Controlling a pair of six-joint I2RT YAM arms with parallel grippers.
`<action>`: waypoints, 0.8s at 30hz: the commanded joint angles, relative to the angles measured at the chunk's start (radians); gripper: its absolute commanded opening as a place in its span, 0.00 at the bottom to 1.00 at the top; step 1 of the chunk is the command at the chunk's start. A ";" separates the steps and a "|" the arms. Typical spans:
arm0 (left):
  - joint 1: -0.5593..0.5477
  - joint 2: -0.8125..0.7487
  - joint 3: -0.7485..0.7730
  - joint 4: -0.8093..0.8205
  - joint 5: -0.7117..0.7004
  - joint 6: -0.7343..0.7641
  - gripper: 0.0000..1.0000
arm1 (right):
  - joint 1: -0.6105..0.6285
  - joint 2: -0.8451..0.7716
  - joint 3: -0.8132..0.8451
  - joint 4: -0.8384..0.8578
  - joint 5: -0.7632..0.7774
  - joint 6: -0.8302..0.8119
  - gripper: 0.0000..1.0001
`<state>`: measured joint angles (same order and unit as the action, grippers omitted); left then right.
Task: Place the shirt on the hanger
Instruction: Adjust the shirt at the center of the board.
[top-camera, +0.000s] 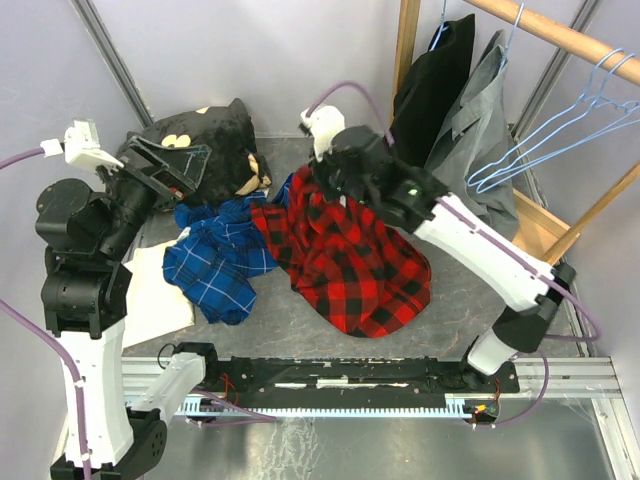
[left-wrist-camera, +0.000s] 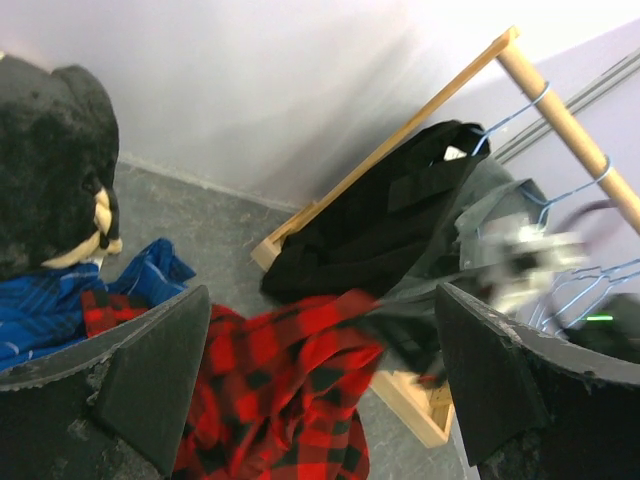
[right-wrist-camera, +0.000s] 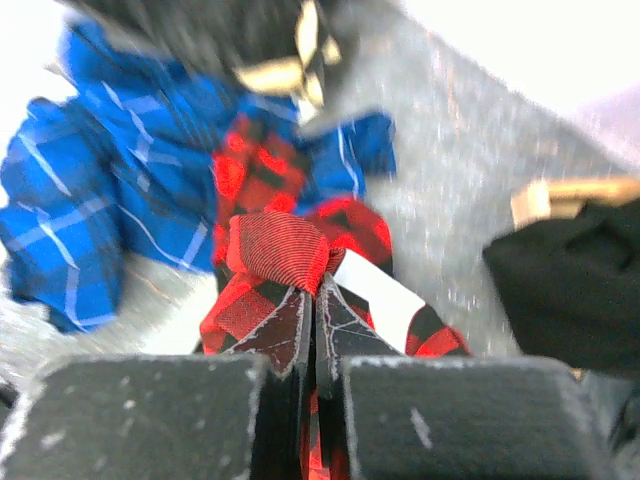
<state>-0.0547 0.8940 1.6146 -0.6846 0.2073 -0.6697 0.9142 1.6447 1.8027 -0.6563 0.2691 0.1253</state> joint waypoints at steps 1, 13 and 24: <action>-0.003 -0.030 -0.075 0.043 -0.005 -0.029 0.98 | 0.003 -0.120 0.139 0.065 -0.144 -0.072 0.00; -0.004 -0.083 -0.360 0.061 0.031 0.052 0.98 | 0.002 -0.638 -0.699 -0.011 -0.090 0.028 0.56; -0.003 -0.067 -0.546 0.055 0.025 0.113 0.96 | 0.002 -0.834 -0.744 -0.158 0.168 0.222 0.92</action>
<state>-0.0547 0.8417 1.0744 -0.6582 0.2203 -0.6144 0.9154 0.7925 0.9497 -0.8097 0.2893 0.2981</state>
